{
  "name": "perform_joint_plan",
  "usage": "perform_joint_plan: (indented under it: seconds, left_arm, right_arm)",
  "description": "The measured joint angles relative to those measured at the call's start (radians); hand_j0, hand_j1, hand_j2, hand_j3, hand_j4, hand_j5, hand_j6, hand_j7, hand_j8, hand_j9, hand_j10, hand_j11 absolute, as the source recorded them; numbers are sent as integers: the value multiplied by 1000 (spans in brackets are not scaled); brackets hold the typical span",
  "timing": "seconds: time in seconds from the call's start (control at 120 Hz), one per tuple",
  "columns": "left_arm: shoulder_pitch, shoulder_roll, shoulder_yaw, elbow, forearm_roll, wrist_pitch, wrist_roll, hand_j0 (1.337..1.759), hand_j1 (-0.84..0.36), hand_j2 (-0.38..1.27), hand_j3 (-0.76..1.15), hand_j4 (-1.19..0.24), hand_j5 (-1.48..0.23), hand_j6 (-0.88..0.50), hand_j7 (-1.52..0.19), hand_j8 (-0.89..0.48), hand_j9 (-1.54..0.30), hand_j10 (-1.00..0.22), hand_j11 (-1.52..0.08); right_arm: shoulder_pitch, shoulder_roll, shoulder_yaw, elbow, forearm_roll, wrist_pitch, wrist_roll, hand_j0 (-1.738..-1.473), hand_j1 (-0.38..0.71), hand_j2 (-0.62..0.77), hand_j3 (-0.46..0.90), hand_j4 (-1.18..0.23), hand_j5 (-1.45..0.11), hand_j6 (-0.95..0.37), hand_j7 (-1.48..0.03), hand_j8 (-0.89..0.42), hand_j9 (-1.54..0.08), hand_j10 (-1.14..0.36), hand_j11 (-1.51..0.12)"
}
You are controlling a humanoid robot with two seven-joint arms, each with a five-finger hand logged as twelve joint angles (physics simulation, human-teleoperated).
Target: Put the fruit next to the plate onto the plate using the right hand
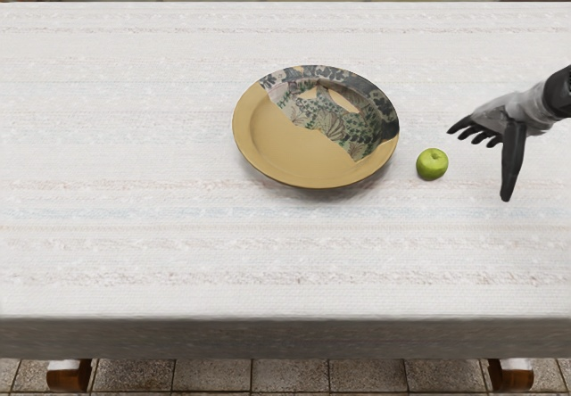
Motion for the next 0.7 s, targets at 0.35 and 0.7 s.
perform_joint_plan:
  seconds: [0.35,0.7]
  left_arm:
    - [0,0,0,0,0,0,0,1658,349,0,0,0,0,0,0,0,0,0,0]
    - [0,0,0,0,0,0,0,1658,349,0,0,0,0,0,0,0,0,0,0]
  right_arm:
    - [-21,-51,41,237,-26,-402,-77,-1658,-321,-5,0,-27,-32,-29,-31,-28,-32,-27,-32]
    - [-88,69,36,274,-120,-636,-87,-1658,-322,-4,0,-27,-31,-29,-31,-28,-31,-26,-31]
